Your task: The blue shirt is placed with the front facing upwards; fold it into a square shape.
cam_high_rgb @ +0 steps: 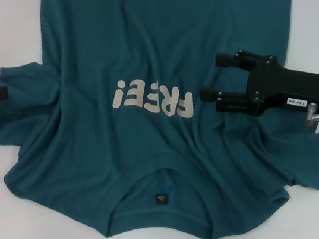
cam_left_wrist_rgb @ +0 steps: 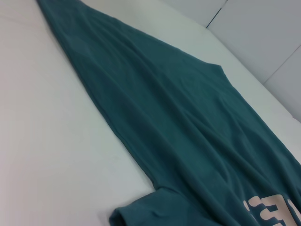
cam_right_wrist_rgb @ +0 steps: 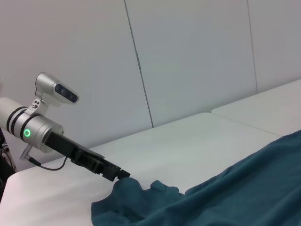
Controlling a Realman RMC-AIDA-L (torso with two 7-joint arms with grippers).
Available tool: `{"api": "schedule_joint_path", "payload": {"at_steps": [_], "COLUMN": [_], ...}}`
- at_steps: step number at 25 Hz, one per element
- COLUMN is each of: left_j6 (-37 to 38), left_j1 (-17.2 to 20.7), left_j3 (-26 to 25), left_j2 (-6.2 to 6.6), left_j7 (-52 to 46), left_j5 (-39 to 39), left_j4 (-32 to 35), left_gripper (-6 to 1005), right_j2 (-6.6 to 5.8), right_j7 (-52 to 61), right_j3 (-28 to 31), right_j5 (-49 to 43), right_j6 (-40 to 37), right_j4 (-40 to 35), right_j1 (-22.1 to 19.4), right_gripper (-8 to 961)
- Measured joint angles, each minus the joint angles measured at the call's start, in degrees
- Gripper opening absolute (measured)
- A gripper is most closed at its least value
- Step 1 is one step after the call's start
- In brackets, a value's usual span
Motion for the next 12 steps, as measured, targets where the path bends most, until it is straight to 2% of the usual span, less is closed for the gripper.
{"api": "schedule_joint_path", "payload": {"at_steps": [12], "left_j6": [1.1], "left_j1": [-0.8], "left_j3": [0.0], "left_j2": [-0.21], "left_j7": [-0.2], "left_j5": [2.7], "left_j4": [-0.8], "left_gripper": [853], "right_j2": [-0.05], "right_j7": [0.0], "right_j3": [0.1], "right_j5": [0.0], "right_j6": [-0.3], "right_j4": [0.0], "right_j1": [-0.1], "right_gripper": [927]}}
